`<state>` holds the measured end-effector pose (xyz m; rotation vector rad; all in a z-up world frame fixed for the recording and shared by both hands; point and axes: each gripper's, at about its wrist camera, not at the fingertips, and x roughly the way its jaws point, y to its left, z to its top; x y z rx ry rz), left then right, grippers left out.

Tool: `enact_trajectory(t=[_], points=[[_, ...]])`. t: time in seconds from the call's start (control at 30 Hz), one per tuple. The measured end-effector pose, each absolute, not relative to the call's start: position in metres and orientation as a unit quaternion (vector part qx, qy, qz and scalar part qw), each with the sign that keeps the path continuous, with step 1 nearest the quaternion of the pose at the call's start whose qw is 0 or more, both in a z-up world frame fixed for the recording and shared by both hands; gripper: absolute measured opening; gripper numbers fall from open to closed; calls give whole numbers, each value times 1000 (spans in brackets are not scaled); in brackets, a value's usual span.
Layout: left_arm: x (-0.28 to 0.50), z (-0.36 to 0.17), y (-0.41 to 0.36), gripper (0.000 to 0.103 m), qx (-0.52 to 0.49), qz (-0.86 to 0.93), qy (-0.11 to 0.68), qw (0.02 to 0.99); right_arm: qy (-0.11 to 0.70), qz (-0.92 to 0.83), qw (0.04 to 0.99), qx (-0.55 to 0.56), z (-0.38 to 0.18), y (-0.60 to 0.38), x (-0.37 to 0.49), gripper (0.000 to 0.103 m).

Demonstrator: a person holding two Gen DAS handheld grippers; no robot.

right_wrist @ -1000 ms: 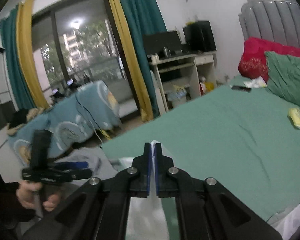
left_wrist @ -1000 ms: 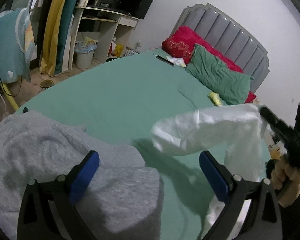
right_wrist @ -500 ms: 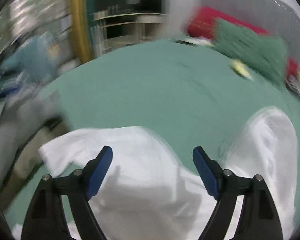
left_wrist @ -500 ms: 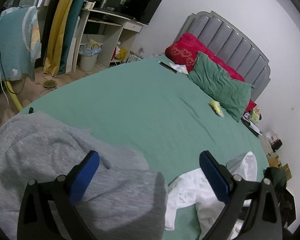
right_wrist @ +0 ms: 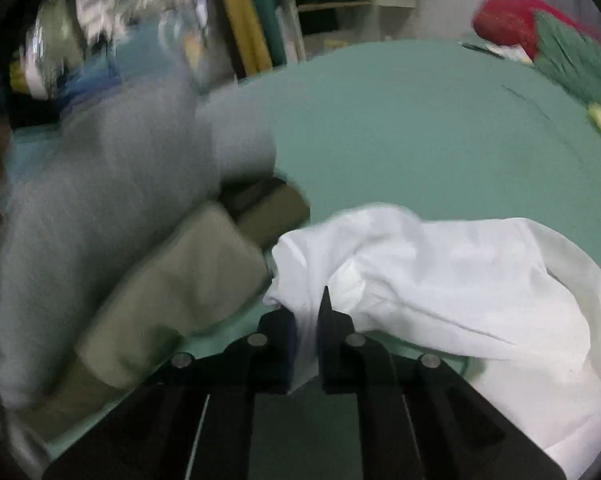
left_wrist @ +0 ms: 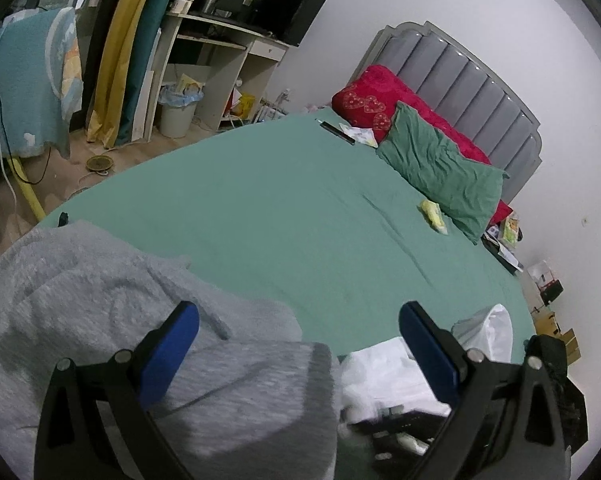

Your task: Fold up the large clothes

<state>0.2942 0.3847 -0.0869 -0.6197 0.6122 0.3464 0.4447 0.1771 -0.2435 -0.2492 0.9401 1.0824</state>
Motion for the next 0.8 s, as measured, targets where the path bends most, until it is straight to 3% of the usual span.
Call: enact_trajectory(t=[0.33, 0.47, 0.6, 0.8], points=[[282, -61, 370, 100, -283, 196, 237, 909, 309, 526, 792, 19, -20, 77, 446, 7], [298, -60, 342, 100, -272, 173, 253, 912, 294, 475, 829, 34, 27, -13, 449, 7], [322, -69, 298, 100, -257, 117, 295, 913, 325, 397, 856, 62, 28, -109, 476, 7], [372, -135, 206, 100, -234, 2, 411, 881, 424, 287, 850, 121, -66, -239, 497, 8]])
